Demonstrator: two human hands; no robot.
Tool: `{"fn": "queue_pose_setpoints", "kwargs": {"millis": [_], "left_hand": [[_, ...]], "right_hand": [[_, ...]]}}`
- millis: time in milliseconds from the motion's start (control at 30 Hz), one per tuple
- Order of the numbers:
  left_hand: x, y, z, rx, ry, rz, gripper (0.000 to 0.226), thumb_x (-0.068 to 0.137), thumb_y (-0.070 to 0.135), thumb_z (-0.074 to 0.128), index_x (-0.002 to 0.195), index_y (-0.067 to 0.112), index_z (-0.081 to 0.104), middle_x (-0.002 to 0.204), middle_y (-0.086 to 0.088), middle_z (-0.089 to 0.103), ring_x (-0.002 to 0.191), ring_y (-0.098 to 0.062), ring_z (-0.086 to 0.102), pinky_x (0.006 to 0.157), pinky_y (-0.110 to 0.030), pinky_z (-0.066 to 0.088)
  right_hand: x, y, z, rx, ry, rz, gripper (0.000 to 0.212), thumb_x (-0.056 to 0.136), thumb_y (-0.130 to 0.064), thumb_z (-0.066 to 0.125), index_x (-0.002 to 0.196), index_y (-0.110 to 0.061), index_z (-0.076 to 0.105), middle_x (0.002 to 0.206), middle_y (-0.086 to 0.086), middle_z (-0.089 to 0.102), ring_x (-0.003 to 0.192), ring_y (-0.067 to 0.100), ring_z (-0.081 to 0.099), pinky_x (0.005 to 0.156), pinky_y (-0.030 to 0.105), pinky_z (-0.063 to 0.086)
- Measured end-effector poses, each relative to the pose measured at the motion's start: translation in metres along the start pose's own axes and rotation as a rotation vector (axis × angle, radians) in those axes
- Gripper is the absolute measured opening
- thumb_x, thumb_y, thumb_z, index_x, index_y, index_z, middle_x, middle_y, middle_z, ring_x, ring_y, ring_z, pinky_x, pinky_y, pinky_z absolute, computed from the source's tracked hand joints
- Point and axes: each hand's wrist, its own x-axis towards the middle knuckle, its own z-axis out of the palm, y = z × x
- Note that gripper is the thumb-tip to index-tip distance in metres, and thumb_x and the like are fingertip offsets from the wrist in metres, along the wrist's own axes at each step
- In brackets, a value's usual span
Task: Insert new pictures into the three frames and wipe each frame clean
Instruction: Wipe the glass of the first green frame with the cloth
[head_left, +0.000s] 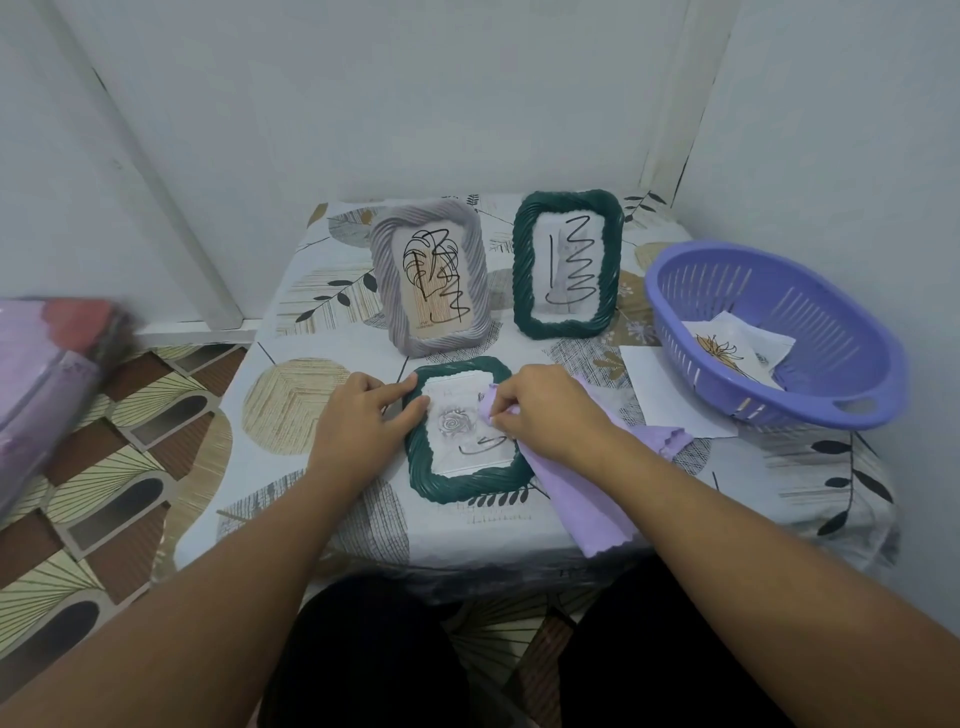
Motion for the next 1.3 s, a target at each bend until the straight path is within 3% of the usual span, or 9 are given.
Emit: {"fn": "queue_pose_setpoints", "kwargs": {"millis": [300, 667, 833, 1000, 1200, 1300], "left_hand": [[0.000, 0.000, 0.000, 0.004, 0.000, 0.009, 0.046, 0.091, 0.062, 0.061, 0.132, 0.041, 0.067, 0.099, 0.009, 0.052, 0.101, -0.013, 0.049, 0.086, -0.036, 0.045], [0.000, -0.001, 0.000, 0.021, -0.007, 0.010, 0.047, 0.091, 0.062, 0.059, 0.133, 0.040, 0.066, 0.101, 0.008, 0.052, 0.102, -0.014, 0.049, 0.086, -0.037, 0.046], [0.001, -0.003, 0.001, 0.015, 0.000, 0.010, 0.047, 0.091, 0.063, 0.059, 0.132, 0.042, 0.066, 0.100, 0.010, 0.051, 0.100, -0.013, 0.049, 0.086, -0.036, 0.045], [0.001, -0.002, 0.001, 0.014, -0.004, 0.008, 0.047, 0.090, 0.064, 0.059, 0.131, 0.043, 0.066, 0.099, 0.011, 0.051, 0.100, -0.011, 0.049, 0.084, -0.036, 0.046], [0.001, -0.002, 0.002, 0.000, 0.009, 0.008, 0.045, 0.090, 0.063, 0.061, 0.130, 0.042, 0.067, 0.099, 0.010, 0.052, 0.100, -0.012, 0.050, 0.085, -0.037, 0.046], [0.001, -0.002, 0.002, 0.005, 0.006, 0.012, 0.045, 0.090, 0.063, 0.061, 0.130, 0.042, 0.068, 0.099, 0.010, 0.052, 0.101, -0.013, 0.050, 0.087, -0.038, 0.047]], "right_hand": [[-0.007, 0.007, 0.001, 0.086, -0.002, -0.082, 0.008, 0.087, -0.023, 0.075, 0.085, -0.026, 0.082, 0.069, -0.018, 0.055, 0.073, 0.002, 0.052, 0.076, 0.031, 0.050], [-0.004, 0.007, 0.003, 0.095, 0.008, -0.130, 0.007, 0.089, -0.029, 0.077, 0.092, -0.027, 0.082, 0.078, -0.016, 0.052, 0.084, 0.008, 0.053, 0.083, 0.033, 0.048], [-0.010, 0.003, 0.003, 0.117, -0.048, -0.177, 0.008, 0.089, -0.027, 0.076, 0.094, -0.026, 0.082, 0.073, -0.019, 0.051, 0.074, -0.001, 0.049, 0.071, 0.017, 0.040], [-0.006, 0.007, 0.003, 0.090, 0.006, -0.157, 0.007, 0.089, -0.030, 0.077, 0.093, -0.028, 0.082, 0.076, -0.017, 0.051, 0.081, 0.007, 0.052, 0.079, 0.031, 0.045], [-0.010, 0.008, 0.004, 0.112, -0.045, -0.194, 0.007, 0.088, -0.029, 0.077, 0.093, -0.028, 0.082, 0.072, -0.019, 0.051, 0.073, -0.004, 0.049, 0.079, 0.028, 0.046], [-0.006, 0.009, 0.004, 0.106, -0.011, -0.174, 0.008, 0.089, -0.031, 0.077, 0.094, -0.028, 0.082, 0.075, -0.017, 0.050, 0.075, 0.002, 0.050, 0.083, 0.034, 0.048]]}}
